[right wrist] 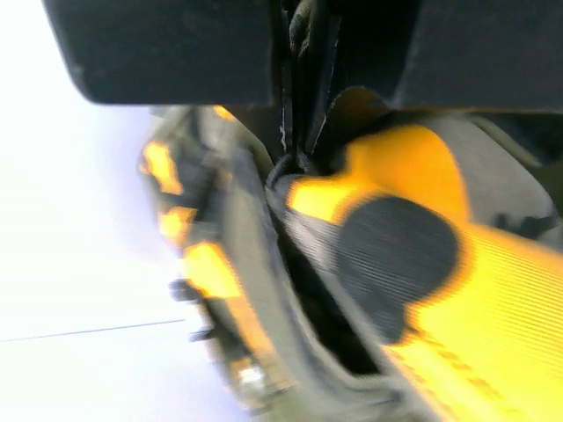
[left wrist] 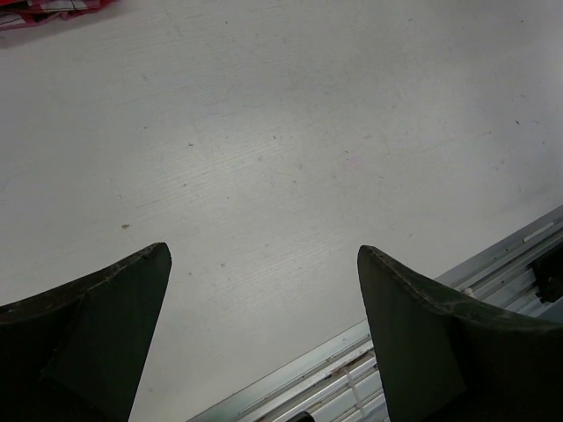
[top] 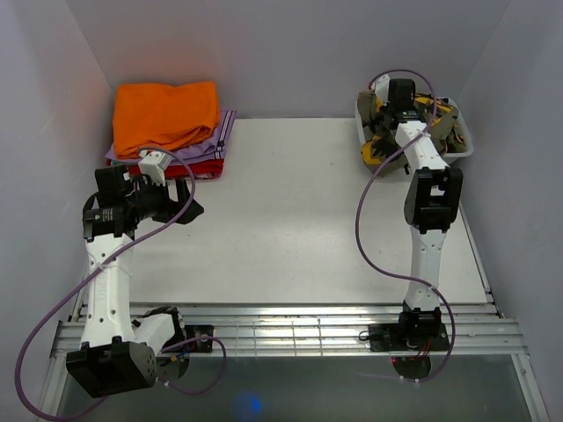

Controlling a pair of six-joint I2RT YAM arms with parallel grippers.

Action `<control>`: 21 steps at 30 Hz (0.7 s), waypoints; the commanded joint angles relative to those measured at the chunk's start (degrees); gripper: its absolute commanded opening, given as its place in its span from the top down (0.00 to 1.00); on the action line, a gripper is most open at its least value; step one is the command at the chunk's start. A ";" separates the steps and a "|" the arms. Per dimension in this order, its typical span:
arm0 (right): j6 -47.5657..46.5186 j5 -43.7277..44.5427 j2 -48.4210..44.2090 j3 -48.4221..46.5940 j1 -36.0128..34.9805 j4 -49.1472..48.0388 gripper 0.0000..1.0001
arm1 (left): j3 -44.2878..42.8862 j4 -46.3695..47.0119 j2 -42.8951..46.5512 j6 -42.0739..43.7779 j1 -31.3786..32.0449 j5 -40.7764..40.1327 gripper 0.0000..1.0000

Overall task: Fold and stack the trousers
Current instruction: Grab the trousers from the pile

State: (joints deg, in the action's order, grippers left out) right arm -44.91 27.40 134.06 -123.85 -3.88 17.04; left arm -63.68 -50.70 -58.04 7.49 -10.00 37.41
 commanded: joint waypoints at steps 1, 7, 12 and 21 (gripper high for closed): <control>-3.96 4.94 -11.78 -1.13 1.33 -12.98 0.92 | -2.85 0.95 1.88 -0.89 -0.11 -0.93 0.02; -4.75 3.98 -21.10 -4.73 1.68 -21.95 0.92 | -3.03 2.35 2.93 -3.26 -0.11 -3.13 0.02; -3.36 2.93 -27.00 -10.17 1.59 -29.06 0.92 | -3.29 4.02 3.46 -5.11 -0.11 -7.60 0.02; 12.11 -11.91 -48.79 -2.03 0.54 -30.58 0.92 | -4.43 5.87 4.69 -8.62 -0.19 -12.45 0.02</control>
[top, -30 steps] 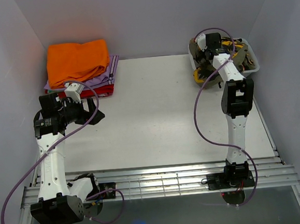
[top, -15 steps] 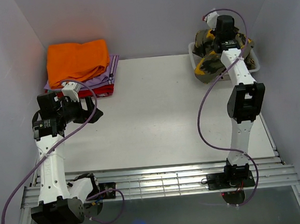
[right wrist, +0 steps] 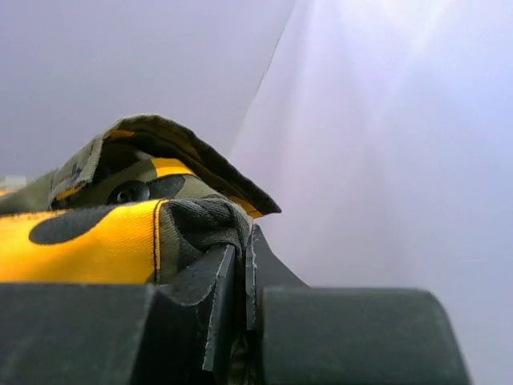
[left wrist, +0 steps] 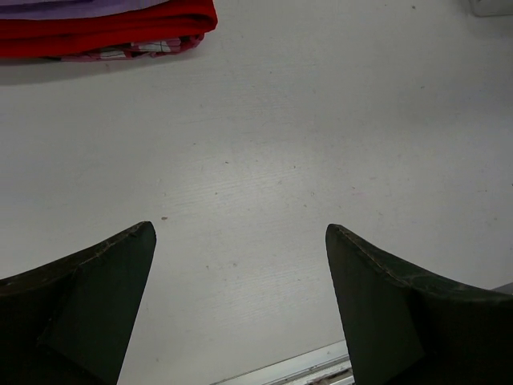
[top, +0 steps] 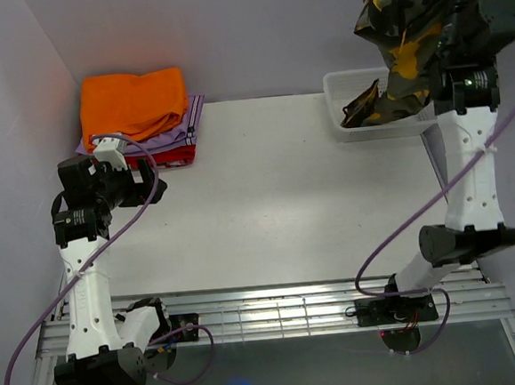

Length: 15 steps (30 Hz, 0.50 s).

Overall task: Fold and stack the trousers
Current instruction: Grab the trousers from the pile, then move the trousers to the center of the board

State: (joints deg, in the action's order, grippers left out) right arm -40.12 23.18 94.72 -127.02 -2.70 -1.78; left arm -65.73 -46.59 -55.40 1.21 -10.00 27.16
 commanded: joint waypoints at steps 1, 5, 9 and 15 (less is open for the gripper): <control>9.42 -8.75 -12.68 4.38 -1.25 -11.67 0.92 | -2.38 1.94 2.13 -2.53 -0.11 -2.20 0.02; 16.97 -17.52 -18.07 7.40 -1.34 -7.64 0.92 | -2.82 2.55 2.92 -3.76 -0.19 -1.94 0.02; 29.45 -32.37 -23.43 14.06 -1.43 -0.17 0.92 | -2.73 3.78 5.29 -4.38 -0.11 1.14 0.02; 40.81 -51.56 -27.48 33.54 -6.86 4.24 0.92 | -2.64 4.93 6.62 -3.59 -0.11 9.13 0.02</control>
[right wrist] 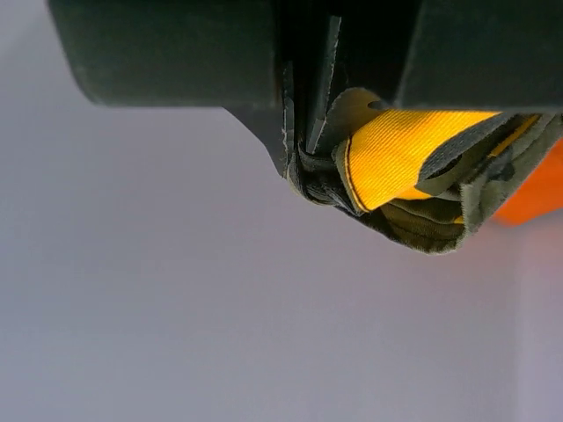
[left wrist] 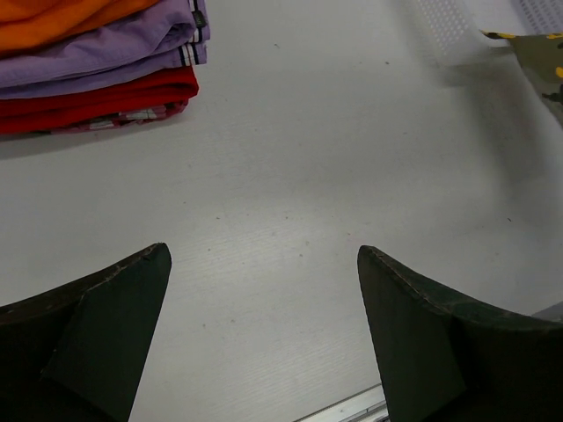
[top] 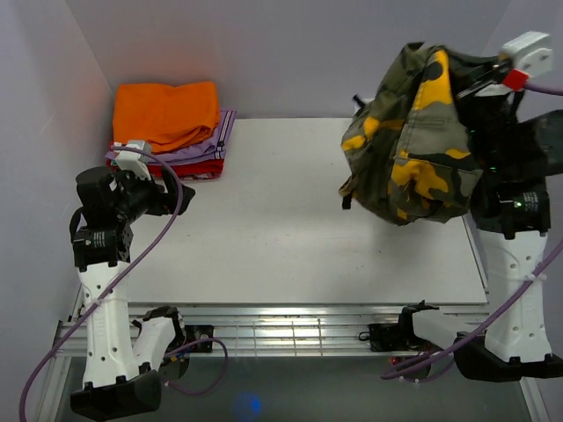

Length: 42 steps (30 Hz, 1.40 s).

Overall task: Fold and stack the trousers
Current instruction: Move the trousers to the center of the board

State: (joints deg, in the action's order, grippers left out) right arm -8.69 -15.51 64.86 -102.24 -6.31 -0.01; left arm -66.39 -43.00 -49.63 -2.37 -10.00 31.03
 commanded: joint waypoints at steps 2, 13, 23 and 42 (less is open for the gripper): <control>8.95 -12.36 2.55 13.88 -9.23 3.44 0.92 | -2.51 0.38 0.41 1.22 -0.11 6.06 0.02; 1.57 -9.28 19.95 17.70 -26.41 15.64 0.18 | -2.25 -6.64 -5.91 17.48 -0.11 13.27 0.02; -12.38 -4.91 17.23 22.95 -5.12 29.53 0.20 | -1.46 -4.81 -19.62 22.94 6.29 8.63 0.02; -26.47 14.71 31.99 44.05 -4.86 22.42 0.31 | 6.36 2.66 -34.22 20.74 14.22 -7.92 0.43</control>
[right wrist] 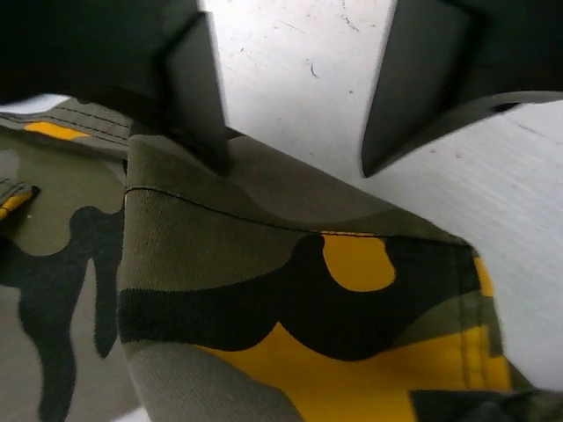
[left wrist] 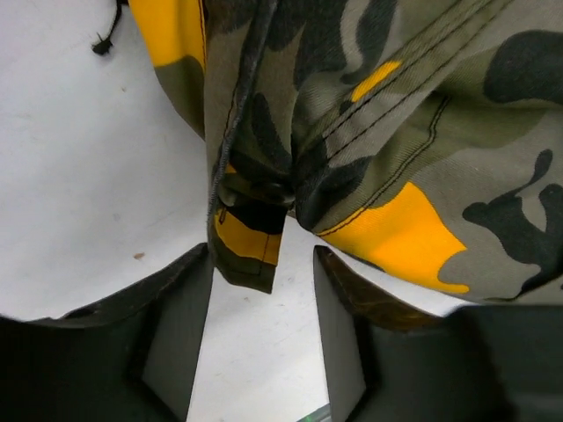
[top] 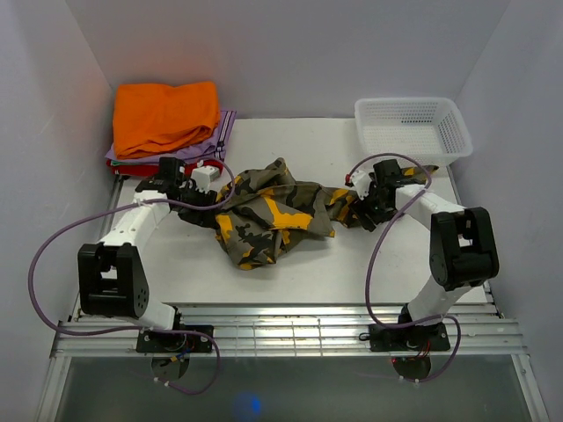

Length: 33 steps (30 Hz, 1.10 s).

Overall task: Fold and stack the trousers
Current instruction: Move the trousers to the center of the board, then flatten the trousers out

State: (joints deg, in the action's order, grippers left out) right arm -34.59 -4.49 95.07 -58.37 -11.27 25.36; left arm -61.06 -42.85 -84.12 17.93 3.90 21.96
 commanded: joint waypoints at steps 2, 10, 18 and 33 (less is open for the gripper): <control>-0.65 4.23 3.54 0.10 0.28 -2.17 0.68 | -0.10 1.99 -0.17 -0.27 0.23 1.34 0.68; 3.56 -10.97 -6.89 -5.33 -0.68 10.75 0.92 | -7.67 -3.37 6.32 0.52 -2.05 -7.08 1.00; 3.04 -15.02 -9.38 -15.45 -3.93 20.05 0.29 | -6.00 -7.07 11.78 1.06 -2.93 -10.53 1.00; 4.01 -9.23 -10.09 -7.29 -30.02 2.69 0.23 | -5.13 -10.50 8.97 -5.45 -2.93 -1.83 1.00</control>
State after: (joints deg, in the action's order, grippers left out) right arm -30.15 -19.75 83.79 -66.78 -38.92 34.94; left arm -66.48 -52.47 -75.68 13.98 1.23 16.78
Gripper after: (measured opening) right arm 0.773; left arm 0.022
